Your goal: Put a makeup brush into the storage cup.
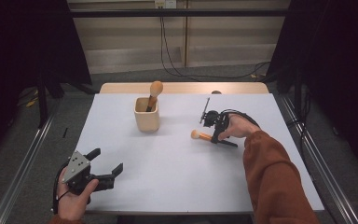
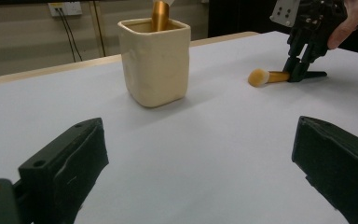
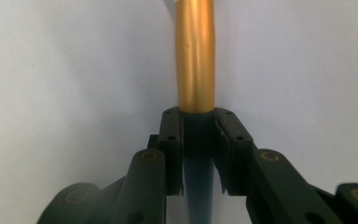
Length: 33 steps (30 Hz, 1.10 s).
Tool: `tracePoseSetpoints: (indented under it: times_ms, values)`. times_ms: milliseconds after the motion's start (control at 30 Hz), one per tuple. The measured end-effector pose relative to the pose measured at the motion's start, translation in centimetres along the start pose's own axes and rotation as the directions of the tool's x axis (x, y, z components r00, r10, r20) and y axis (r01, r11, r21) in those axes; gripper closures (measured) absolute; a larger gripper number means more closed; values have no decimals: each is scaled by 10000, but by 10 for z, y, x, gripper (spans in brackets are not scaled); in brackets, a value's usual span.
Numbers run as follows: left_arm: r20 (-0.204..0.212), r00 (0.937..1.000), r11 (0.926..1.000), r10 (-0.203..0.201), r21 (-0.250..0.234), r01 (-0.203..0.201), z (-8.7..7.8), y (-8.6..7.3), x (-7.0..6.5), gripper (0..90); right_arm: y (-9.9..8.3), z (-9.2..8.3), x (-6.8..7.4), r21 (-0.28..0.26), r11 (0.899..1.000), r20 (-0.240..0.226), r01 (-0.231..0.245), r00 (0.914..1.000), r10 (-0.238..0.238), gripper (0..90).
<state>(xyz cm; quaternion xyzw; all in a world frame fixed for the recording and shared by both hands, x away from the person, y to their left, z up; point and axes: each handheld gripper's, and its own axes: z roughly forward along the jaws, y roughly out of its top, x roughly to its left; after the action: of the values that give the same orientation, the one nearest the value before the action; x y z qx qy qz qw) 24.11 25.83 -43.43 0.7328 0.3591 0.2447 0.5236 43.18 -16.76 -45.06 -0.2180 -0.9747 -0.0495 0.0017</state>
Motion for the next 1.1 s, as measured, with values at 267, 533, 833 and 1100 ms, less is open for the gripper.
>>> tracePoseSetpoints:
  times_ms: [267, 533, 833, 1100]
  values:
    - [13, 10000, 10000, 15, -18, -15, 0, 0, -1, 31, 1, -1, 0, 100, 9997, -27, -205, 9998, 205, 753]
    - [17, 10000, 10000, 33, 20, -33, -1, 0, -1, 30, 1, -4, 1, -367, 9990, 105, -270, 9996, 274, 754]
    - [52, 9998, 9999, 167, -25, -167, 1, 2, -5, 30, -6, -13, 4, -983, 9939, 411, -500, 9977, 542, 754]
    - [-5, 10000, 10000, 55, -31, -55, 1, 1, -3, 30, -12, -27, 5, -1960, 9761, 409, -943, 9937, 1042, 754]
